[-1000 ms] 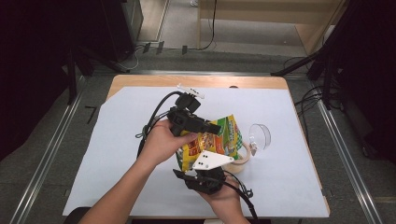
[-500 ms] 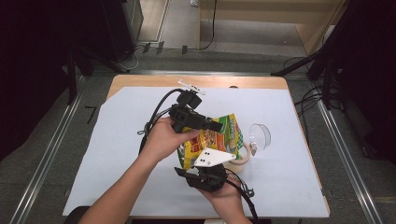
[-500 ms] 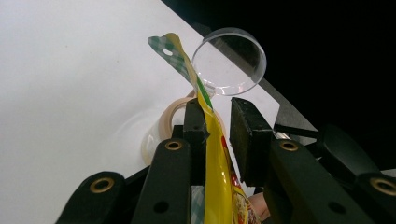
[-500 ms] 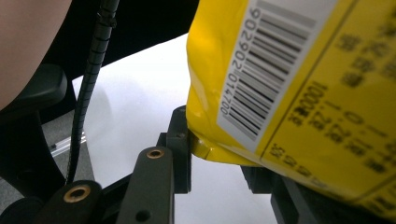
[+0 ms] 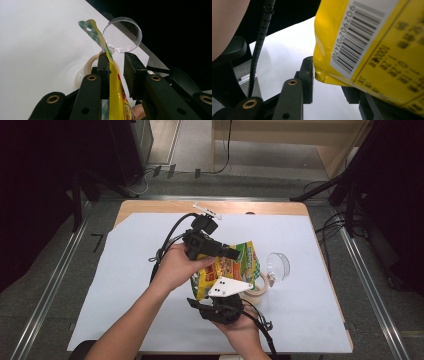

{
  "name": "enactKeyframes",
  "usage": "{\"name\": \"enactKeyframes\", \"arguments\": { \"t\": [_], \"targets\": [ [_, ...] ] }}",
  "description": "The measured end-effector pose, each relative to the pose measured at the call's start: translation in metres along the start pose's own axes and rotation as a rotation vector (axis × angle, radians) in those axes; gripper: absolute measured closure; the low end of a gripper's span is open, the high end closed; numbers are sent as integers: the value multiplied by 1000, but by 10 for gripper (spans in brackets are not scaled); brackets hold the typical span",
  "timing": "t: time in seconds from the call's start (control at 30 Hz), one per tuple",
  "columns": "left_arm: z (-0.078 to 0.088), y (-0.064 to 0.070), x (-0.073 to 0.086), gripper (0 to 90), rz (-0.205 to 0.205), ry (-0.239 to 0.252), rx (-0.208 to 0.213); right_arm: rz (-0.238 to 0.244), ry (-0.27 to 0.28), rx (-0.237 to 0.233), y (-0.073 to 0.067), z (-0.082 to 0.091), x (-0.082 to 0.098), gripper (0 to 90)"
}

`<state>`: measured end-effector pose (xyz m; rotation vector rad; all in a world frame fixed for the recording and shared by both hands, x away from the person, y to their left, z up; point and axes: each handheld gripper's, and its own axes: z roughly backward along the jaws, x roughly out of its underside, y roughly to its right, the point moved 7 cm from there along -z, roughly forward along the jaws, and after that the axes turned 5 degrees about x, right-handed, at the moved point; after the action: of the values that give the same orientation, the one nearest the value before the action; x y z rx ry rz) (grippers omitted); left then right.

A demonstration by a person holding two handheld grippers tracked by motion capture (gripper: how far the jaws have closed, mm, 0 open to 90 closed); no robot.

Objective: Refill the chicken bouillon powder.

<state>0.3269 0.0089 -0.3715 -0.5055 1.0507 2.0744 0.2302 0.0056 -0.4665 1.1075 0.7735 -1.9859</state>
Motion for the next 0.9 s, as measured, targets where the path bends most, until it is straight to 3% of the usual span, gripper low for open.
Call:
{"name": "enactKeyframes", "arguments": {
  "t": [0.6, 0.73, 0.9],
  "targets": [
    [4, 2, 0, 771, 6, 5, -1, 12, 15, 7, -1, 1, -2, 689],
    [2, 2, 1, 789, 4, -14, -13, -25, 10, -18, -1, -2, 0, 692],
    [3, 1, 1, 792, 8, -12, -14, -18, 8, -11, -1, -3, 1, 693]
  ]
}}
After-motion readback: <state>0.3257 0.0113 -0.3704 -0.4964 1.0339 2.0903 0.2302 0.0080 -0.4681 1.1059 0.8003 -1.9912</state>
